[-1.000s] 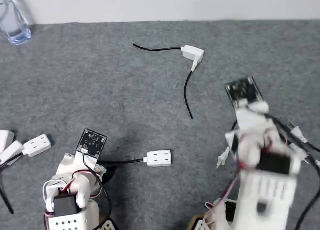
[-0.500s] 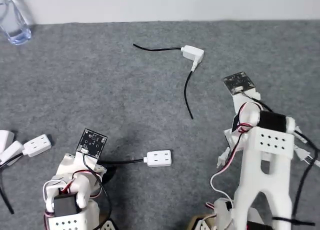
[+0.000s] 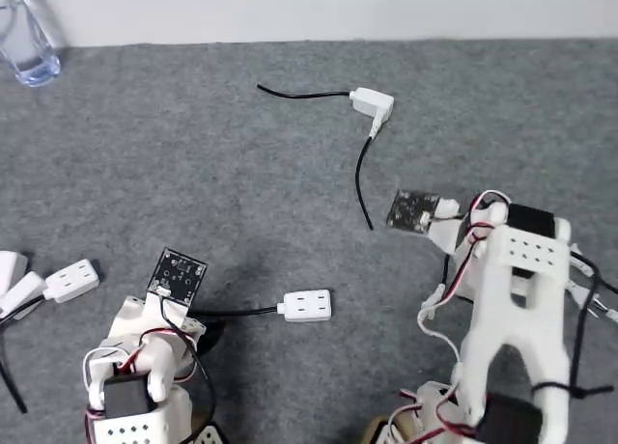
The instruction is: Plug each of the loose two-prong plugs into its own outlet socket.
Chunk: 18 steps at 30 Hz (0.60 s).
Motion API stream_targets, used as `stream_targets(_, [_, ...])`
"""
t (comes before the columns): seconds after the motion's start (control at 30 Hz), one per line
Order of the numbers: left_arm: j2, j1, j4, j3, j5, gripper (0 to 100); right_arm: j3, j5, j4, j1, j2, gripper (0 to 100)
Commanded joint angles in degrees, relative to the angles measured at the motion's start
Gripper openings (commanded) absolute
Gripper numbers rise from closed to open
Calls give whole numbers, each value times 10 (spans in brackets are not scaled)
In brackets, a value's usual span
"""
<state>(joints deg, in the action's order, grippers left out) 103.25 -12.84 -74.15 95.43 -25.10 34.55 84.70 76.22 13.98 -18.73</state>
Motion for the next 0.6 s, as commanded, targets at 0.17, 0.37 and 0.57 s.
stream_targets(0.17, [10, -4, -1, -4, 4, 372, -7, 171, 33, -51, 47, 234])
stream_targets(0.37, [10, -4, -1, -4, 4, 372, -5, 174, 8, -103, 86, 234])
stream_targets(0.57, [10, -4, -1, -4, 4, 372, -8, 243, 11, -68, 145, 233])
